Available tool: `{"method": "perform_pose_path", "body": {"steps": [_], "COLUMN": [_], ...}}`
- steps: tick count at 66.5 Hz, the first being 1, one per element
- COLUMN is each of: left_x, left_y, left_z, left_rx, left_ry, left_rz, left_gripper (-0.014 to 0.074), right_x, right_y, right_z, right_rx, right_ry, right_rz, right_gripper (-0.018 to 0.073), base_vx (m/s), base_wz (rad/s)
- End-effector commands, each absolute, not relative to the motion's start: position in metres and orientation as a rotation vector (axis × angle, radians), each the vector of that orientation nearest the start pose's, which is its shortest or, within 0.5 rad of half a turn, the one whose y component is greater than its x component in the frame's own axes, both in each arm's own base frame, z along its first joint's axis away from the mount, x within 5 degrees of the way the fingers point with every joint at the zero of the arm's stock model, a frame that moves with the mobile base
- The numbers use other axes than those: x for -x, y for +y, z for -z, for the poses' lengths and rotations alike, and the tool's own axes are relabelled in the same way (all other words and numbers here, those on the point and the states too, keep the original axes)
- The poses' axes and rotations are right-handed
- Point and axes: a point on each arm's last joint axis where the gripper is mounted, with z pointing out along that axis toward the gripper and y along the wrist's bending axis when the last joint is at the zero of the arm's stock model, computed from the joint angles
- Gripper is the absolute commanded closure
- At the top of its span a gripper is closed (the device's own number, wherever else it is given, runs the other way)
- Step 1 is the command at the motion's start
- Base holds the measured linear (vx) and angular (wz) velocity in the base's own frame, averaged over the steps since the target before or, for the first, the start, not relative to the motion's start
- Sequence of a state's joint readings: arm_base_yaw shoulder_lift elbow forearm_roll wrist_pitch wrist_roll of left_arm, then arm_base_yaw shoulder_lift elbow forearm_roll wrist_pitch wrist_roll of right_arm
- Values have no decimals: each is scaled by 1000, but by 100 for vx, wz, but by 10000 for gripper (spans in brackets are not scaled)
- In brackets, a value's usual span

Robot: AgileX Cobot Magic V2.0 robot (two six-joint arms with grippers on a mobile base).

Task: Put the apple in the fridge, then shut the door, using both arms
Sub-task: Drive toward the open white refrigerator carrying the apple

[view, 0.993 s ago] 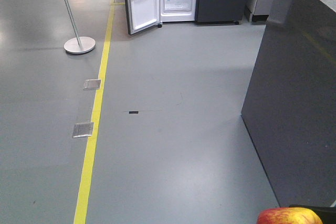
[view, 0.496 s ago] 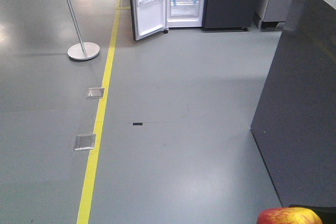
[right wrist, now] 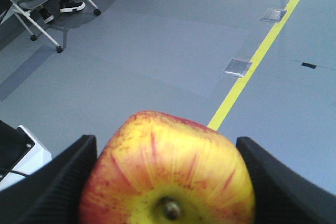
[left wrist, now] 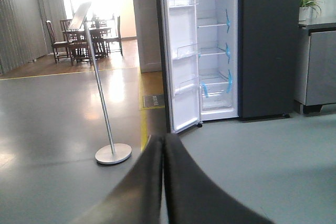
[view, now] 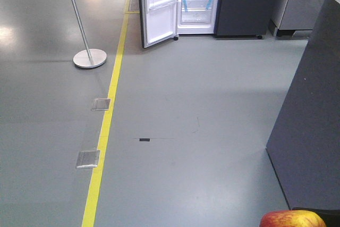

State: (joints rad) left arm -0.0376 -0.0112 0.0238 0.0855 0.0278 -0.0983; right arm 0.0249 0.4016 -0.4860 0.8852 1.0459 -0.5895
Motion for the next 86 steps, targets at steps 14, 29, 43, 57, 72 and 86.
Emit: {"method": "perform_pose_path", "body": {"steps": [14, 29, 43, 57, 72, 86], "left_x": [-54, -54, -54, -54, -54, -54], "left_y": [-3, -3, -3, -3, -3, -3], "left_z": [-216, -216, -216, -216, -216, -216], "left_rx": [-15, -15, -15, -15, -15, -15], "left_ry": [1423, 1423, 1423, 1423, 1423, 1423], "left_rz": [62, 62, 62, 62, 62, 62], "left_gripper": [603, 603, 603, 603, 603, 603], "right_x": [-53, -53, -53, -53, -53, -53], "right_y": [64, 64, 64, 64, 64, 64], "right_z": [-304, -304, -304, -304, -304, -304], "right_rx": [429, 429, 429, 429, 429, 429], "right_ry": [2023, 2023, 2023, 2023, 2023, 2023], "right_rz": [-835, -835, -835, -835, -835, -835], "right_gripper": [410, 410, 410, 410, 410, 410], "base_vx": [24, 24, 24, 25, 25, 26], "base_wz": [2, 1, 3, 4, 2, 1]}}
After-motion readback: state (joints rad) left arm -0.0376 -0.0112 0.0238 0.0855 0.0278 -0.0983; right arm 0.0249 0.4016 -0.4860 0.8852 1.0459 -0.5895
